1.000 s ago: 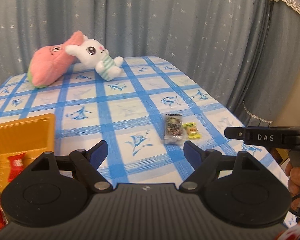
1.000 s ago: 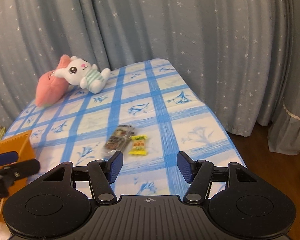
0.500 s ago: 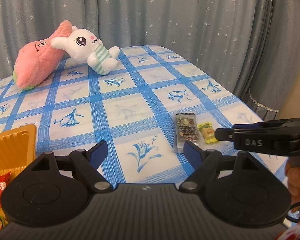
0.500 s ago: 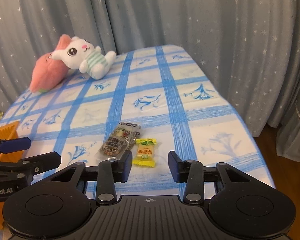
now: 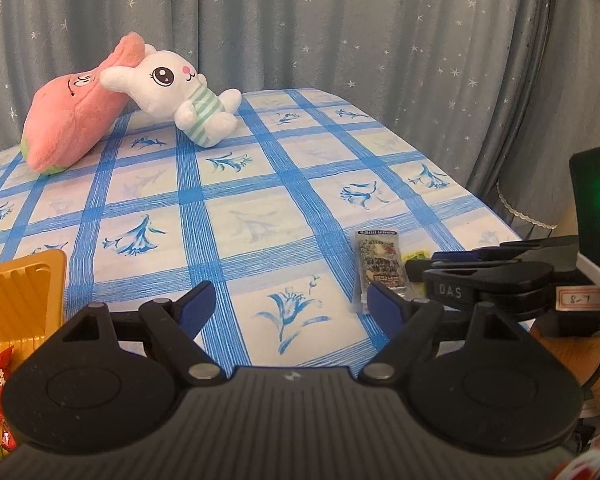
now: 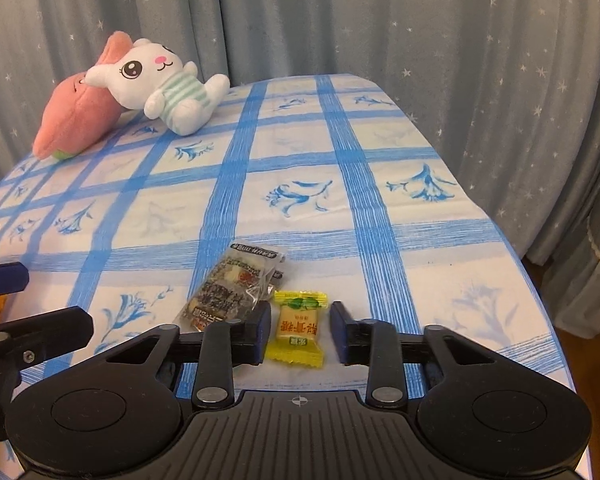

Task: Organize snacks
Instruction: 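Close the right gripper on the small yellow candy, then close the left gripper on the clear snack packet while the right gripper holds the yellow candy, then carry the clear packet and yellow candy over the orange tray with both grippers, then lower both grippers into the tray and open them to release the snacks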

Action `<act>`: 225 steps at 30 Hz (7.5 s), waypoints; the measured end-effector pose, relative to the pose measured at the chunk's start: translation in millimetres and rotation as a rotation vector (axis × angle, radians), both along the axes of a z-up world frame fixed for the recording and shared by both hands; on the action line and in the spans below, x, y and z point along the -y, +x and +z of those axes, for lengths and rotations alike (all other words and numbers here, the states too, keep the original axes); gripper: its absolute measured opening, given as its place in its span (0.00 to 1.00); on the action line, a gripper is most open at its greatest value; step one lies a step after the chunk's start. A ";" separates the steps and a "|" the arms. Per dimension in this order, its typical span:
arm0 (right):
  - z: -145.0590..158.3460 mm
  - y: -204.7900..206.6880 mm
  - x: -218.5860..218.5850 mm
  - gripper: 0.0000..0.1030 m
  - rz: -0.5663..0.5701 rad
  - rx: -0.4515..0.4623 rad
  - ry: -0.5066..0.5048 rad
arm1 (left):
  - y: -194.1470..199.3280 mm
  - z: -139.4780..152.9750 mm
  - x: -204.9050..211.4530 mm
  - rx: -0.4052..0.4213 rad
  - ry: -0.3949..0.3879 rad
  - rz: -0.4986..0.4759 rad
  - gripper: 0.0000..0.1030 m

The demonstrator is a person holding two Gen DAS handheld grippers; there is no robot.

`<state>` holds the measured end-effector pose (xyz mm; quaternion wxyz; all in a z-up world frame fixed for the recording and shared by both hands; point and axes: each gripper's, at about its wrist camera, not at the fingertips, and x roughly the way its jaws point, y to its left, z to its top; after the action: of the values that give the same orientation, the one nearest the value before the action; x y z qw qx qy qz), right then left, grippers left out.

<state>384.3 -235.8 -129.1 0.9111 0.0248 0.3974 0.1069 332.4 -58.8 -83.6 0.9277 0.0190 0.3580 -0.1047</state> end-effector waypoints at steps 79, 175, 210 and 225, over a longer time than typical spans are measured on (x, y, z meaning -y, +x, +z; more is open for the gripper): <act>84.2 -293.9 -7.6 0.20 0.007 0.036 0.067 | -268.0 68.0 -22.0 -0.011 -0.092 0.113 0.33; 119.0 -188.8 -238.7 0.20 0.384 0.093 0.102 | -177.2 102.5 -239.3 0.005 -0.041 0.369 0.33; 73.4 -100.0 -251.3 0.20 0.354 0.029 0.109 | -84.7 47.4 -249.1 -0.078 -0.054 0.313 0.43; 74.9 -107.1 -253.6 0.20 0.362 0.027 0.106 | -97.8 50.7 -256.0 -0.072 -0.003 0.322 0.52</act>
<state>277.2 17.8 -54.2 0.8797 -0.0005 0.3767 0.2902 234.5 197.2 -32.9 0.9190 -0.0438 0.3892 0.0442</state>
